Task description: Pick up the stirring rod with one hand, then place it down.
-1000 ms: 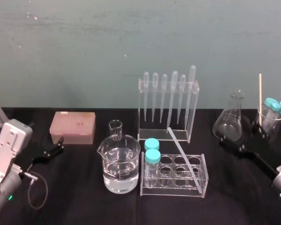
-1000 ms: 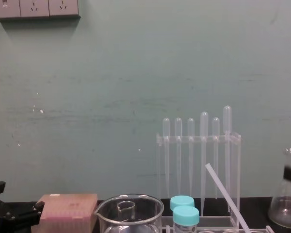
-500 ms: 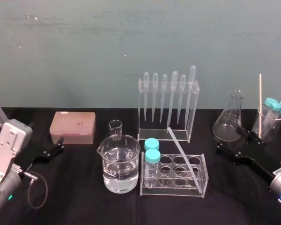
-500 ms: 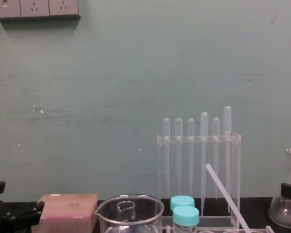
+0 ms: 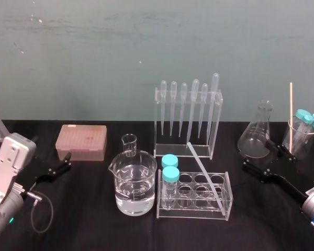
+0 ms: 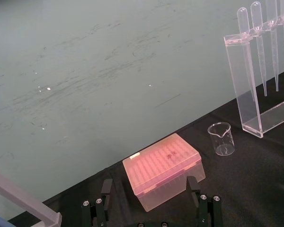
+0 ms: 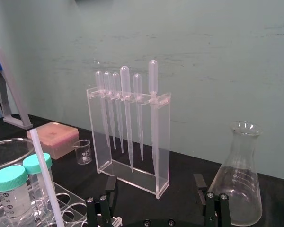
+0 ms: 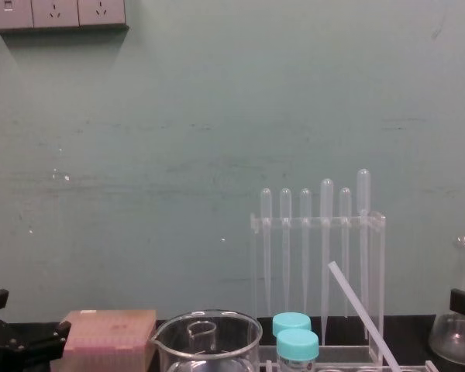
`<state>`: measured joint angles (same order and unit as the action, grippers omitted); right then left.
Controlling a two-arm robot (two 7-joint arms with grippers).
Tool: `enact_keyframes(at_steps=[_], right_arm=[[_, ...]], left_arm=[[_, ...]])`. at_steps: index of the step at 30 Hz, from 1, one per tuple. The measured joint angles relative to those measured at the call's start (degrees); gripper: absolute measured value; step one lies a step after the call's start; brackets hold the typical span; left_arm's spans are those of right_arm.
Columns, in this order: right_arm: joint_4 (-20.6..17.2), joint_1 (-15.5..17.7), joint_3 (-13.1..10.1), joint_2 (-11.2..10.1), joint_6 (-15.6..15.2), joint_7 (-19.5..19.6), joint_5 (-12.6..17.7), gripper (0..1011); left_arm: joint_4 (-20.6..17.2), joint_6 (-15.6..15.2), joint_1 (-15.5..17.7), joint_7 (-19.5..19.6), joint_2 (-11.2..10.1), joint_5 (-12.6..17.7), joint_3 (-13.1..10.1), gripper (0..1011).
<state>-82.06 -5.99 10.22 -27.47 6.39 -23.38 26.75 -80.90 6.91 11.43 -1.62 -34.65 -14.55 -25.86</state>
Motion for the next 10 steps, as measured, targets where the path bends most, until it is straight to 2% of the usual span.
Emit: enact_keyframes(at_steps=[10], right_arm=[[-0.02,0.05,0.00,0.00,0.11,-0.04,0.01,1000]], left_arm=[[0.00,0.00,0.00,0.00,0.00,0.00,0.00,1000]])
